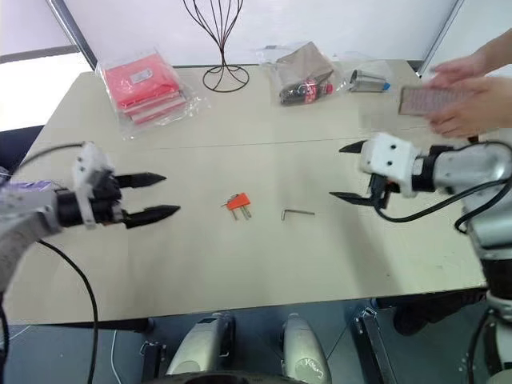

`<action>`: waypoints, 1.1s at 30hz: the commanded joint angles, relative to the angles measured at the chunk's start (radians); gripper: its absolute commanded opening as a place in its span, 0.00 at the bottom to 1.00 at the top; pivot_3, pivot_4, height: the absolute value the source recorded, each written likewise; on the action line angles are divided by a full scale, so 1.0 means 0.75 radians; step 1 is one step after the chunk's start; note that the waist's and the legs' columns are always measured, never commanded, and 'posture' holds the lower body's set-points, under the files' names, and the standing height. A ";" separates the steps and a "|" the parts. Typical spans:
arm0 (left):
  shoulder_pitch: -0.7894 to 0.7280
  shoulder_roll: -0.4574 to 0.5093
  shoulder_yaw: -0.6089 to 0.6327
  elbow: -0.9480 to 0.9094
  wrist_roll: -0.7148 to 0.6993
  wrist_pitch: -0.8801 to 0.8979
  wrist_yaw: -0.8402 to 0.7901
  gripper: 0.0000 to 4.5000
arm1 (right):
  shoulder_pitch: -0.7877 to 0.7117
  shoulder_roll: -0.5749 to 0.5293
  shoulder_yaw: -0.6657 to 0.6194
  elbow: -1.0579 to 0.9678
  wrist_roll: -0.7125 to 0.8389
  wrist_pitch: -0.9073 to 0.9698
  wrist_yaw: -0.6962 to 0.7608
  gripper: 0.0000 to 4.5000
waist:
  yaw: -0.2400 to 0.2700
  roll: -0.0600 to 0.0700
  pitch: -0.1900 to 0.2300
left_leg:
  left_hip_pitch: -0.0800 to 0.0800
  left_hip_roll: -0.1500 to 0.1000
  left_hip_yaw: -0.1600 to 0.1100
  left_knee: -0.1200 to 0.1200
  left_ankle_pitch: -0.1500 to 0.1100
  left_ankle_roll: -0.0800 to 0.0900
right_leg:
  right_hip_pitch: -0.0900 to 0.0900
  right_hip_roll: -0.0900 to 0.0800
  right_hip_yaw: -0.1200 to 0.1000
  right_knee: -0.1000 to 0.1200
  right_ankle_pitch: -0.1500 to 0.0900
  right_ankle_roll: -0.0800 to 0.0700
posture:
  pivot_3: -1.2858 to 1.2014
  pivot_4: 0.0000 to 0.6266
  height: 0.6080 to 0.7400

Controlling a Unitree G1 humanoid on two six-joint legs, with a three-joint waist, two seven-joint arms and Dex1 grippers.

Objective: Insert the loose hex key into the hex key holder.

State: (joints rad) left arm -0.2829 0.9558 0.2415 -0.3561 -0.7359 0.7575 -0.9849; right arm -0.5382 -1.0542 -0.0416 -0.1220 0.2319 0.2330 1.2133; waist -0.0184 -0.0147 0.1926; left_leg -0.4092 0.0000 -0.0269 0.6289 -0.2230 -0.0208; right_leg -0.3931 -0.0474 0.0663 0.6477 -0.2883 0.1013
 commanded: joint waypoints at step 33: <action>0.031 -0.061 -0.049 -0.045 0.028 -0.040 0.037 0.99 | -0.300 0.358 0.229 0.267 -0.140 -0.151 -0.086 1.00 | -0.007 -0.001 0.001 | -0.001 0.001 0.000 0.001 0.000 0.000 | -0.003 -0.001 0.001 0.003 0.002 0.004 | 0.52 0.24 1.00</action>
State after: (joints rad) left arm -0.2616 0.9101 0.2018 -0.3669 -0.7216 0.7493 -0.9600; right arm -0.7387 -0.8015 0.1196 0.0661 0.1458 0.1524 1.1797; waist -0.0236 -0.0153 0.1931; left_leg -0.4104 0.0005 -0.0268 0.6289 -0.2228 -0.0212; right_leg -0.3955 -0.0478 0.0669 0.6500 -0.2865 0.1042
